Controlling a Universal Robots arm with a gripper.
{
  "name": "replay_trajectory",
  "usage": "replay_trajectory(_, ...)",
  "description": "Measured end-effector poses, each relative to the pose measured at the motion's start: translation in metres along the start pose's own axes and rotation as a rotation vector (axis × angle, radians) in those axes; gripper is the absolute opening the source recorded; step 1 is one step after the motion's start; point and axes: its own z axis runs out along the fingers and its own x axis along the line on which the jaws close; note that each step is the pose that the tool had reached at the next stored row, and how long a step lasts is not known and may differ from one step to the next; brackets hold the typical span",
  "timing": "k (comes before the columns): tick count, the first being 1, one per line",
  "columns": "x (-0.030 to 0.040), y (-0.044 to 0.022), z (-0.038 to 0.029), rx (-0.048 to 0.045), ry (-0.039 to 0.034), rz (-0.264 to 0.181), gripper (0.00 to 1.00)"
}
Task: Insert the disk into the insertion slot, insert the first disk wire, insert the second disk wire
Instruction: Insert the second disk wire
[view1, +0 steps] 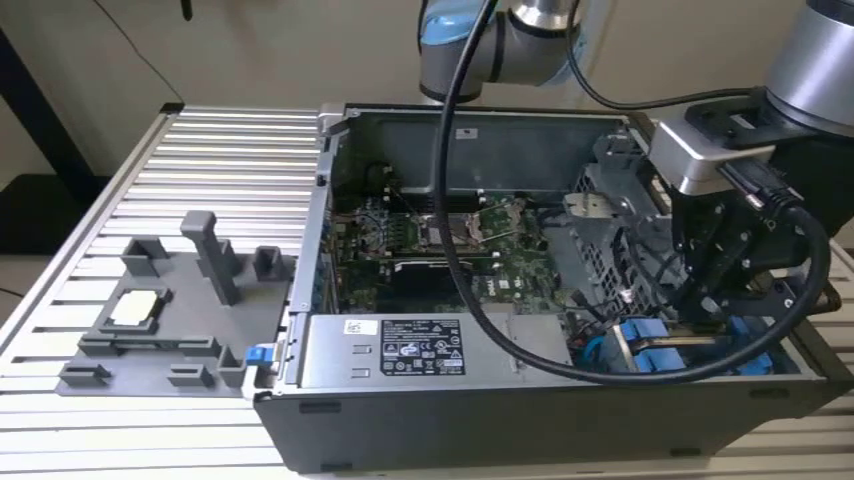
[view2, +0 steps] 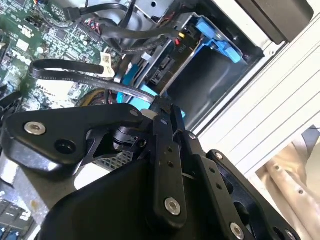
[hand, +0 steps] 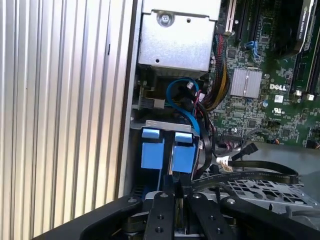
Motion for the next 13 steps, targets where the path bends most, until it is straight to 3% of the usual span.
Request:
replay_trajectory(1,0.0,0.0,0.0,0.0001,-0.0016,0.0,0.16)
replay_trajectory(2,0.0001,-0.0001,0.0001,0.0012,-0.012,0.001,0.16)
replay_trajectory(6,0.0003,-0.0004,0.0003,0.0094,-0.0837,0.007,0.16)
replay_trajectory(8,0.0014,-0.0033,0.0006,0.0047,-0.0891,0.007,0.16)
replay_trajectory(9,0.0018,-0.0054,0.0008,-0.0036,-0.09,0.008,0.16)
replay_trajectory(13,0.0039,-0.0154,0.0015,-0.054,-0.0956,0.009,0.16)
